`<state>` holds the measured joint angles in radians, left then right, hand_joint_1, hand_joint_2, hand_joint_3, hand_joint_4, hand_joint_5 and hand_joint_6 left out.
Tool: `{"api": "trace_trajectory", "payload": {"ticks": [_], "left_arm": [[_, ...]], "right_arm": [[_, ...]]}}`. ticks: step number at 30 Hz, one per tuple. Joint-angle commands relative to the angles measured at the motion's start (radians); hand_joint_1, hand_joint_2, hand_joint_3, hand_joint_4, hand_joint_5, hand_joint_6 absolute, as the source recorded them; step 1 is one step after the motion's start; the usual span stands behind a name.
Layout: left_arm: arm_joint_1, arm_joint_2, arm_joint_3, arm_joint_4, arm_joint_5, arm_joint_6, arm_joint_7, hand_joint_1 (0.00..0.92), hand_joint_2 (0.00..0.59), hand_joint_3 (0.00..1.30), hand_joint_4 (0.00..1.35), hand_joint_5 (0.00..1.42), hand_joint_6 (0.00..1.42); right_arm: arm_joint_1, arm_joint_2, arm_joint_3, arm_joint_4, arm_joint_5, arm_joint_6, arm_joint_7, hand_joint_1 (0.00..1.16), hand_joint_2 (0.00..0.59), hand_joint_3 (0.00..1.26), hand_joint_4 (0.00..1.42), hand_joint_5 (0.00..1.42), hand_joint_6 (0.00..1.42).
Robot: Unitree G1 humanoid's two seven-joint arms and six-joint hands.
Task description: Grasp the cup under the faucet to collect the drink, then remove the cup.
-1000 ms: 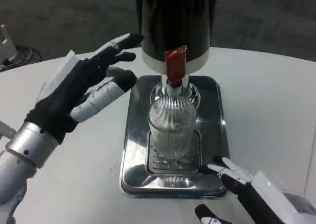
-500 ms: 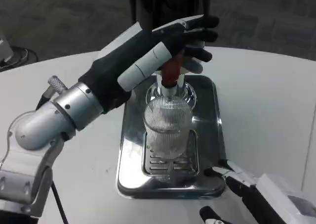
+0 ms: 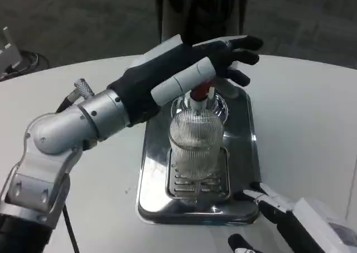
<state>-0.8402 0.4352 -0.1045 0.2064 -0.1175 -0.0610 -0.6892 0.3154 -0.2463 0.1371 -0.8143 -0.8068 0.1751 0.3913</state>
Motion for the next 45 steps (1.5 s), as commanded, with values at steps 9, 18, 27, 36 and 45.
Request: {"api": "trace_trajectory", "payload": {"ticks": [9, 18, 27, 36, 45], "left_arm": [[0.086, 0.022, -0.015, 0.042, 0.089, -0.144, 0.015, 0.0, 0.048, 0.06, 0.0, 0.1, 0.21], [0.101, 0.049, -0.017, 0.04, 0.134, -0.196, 0.026, 0.0, 0.04, 0.05, 0.0, 0.07, 0.15], [0.114, 0.091, -0.026, 0.041, 0.157, -0.223, 0.011, 0.0, 0.034, 0.04, 0.0, 0.06, 0.15], [0.117, 0.107, -0.029, 0.054, 0.139, -0.243, -0.016, 0.0, 0.038, 0.07, 0.0, 0.1, 0.2], [0.107, 0.103, -0.037, 0.082, 0.111, -0.25, -0.032, 0.0, 0.051, 0.13, 0.07, 0.18, 0.26]], "right_arm": [[0.008, 0.009, 0.019, -0.014, -0.006, 0.0, -0.006, 0.34, 0.429, 0.2, 0.06, 0.09, 0.1], [-0.004, 0.023, 0.04, -0.019, -0.022, 0.006, -0.003, 0.34, 0.429, 0.2, 0.06, 0.09, 0.09], [-0.024, 0.136, -0.034, 0.019, 0.252, 0.088, -0.031, 0.49, 0.284, 0.01, 0.0, 0.06, 0.06], [-0.135, 0.15, 0.022, 0.079, 0.262, 0.11, -0.099, 0.58, 0.234, 0.0, 0.0, 0.05, 0.02], [-0.211, 0.164, 0.053, 0.159, 0.266, 0.115, -0.171, 0.61, 0.23, 0.0, 0.0, 0.05, 0.01]]}}
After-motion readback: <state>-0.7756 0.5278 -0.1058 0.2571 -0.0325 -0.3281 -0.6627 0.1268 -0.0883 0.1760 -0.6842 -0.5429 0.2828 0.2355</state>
